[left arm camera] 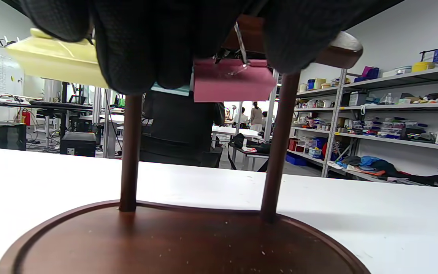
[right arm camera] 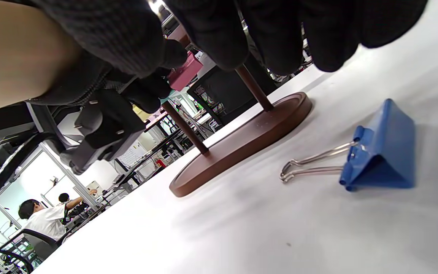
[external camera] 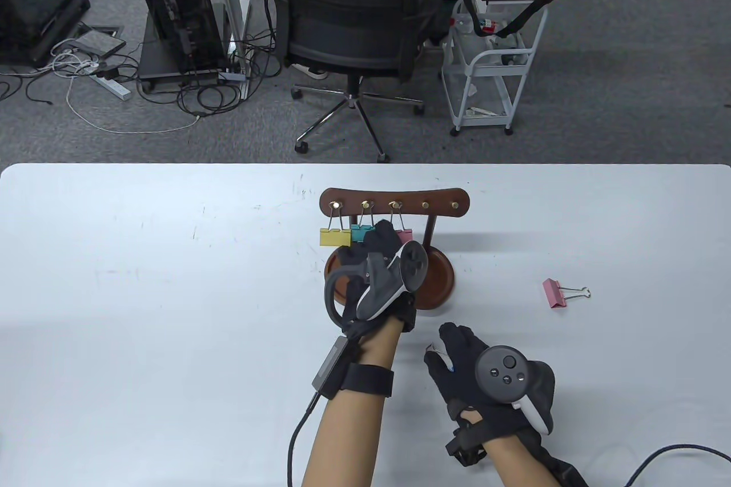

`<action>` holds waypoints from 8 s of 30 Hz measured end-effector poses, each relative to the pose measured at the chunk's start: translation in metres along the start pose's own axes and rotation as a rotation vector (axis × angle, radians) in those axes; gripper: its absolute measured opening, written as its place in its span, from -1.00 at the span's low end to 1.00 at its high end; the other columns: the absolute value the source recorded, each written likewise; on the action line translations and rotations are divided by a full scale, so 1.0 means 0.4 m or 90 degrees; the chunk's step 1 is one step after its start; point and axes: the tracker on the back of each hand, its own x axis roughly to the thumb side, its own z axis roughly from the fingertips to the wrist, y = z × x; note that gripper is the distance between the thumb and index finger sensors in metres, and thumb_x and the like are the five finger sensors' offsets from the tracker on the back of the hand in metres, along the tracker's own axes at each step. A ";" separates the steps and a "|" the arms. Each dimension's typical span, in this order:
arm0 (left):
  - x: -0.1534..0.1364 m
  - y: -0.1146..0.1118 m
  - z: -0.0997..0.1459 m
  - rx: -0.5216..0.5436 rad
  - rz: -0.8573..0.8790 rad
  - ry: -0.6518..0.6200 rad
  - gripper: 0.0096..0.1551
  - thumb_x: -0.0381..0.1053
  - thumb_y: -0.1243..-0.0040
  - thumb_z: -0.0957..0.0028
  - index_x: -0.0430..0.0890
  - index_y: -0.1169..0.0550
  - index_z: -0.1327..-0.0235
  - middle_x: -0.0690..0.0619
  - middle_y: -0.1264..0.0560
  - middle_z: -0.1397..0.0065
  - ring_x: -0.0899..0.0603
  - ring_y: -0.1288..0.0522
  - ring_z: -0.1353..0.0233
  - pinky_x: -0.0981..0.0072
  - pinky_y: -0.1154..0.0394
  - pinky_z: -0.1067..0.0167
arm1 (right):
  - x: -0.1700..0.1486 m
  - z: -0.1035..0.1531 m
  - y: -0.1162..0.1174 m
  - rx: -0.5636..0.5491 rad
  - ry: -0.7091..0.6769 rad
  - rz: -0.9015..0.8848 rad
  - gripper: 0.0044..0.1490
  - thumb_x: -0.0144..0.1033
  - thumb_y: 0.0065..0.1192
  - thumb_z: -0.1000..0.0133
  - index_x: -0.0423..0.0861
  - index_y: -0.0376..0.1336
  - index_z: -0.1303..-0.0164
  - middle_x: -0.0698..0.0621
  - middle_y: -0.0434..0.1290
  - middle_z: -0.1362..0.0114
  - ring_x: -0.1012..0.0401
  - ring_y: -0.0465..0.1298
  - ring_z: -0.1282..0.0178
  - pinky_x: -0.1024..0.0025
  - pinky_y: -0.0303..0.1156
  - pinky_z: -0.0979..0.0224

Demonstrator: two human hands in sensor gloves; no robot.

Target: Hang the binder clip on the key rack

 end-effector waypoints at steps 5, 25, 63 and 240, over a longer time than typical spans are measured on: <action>0.016 -0.002 0.016 -0.005 -0.004 -0.026 -0.12 0.14 -0.28 -0.22 -0.36 -0.36 -0.64 -0.39 -0.49 -0.51 -0.53 -0.56 -0.33 -0.57 -0.26 -0.35 | -0.006 0.002 -0.004 -0.005 0.004 -0.003 -0.06 0.04 0.18 -0.27 -0.36 0.15 -0.67 -0.54 0.24 -0.62 -0.51 0.25 -0.47 -0.43 0.19 -0.37; 0.007 0.079 0.123 -0.018 0.056 -0.144 -0.18 0.10 -0.27 -0.22 -0.34 -0.42 -0.62 -0.37 -0.50 -0.52 -0.54 -0.53 -0.40 -0.56 -0.24 -0.38 | -0.008 0.000 -0.005 -0.010 0.006 -0.002 -0.06 0.04 0.18 -0.27 -0.36 0.16 -0.66 -0.54 0.24 -0.62 -0.50 0.26 -0.47 -0.43 0.19 -0.37; -0.171 0.039 0.370 0.022 0.048 -0.109 -0.17 0.11 -0.24 -0.24 -0.35 -0.40 -0.64 -0.38 -0.50 -0.52 -0.56 -0.51 -0.41 -0.57 -0.24 -0.38 | -0.009 -0.003 -0.001 -0.020 -0.002 0.032 -0.07 0.04 0.18 -0.27 -0.36 0.16 -0.66 -0.54 0.25 -0.62 -0.50 0.26 -0.47 -0.43 0.19 -0.37; -0.208 0.046 0.383 -0.075 0.161 -0.093 -0.15 0.15 -0.19 -0.26 -0.37 -0.40 -0.65 -0.45 -0.45 -0.56 -0.63 -0.43 -0.45 -0.64 -0.14 -0.37 | 0.212 -0.287 -0.175 -0.173 0.014 0.186 -0.13 -0.05 0.37 -0.19 -0.31 0.28 -0.58 -0.42 0.39 -0.50 -0.37 0.40 -0.35 -0.39 0.26 -0.34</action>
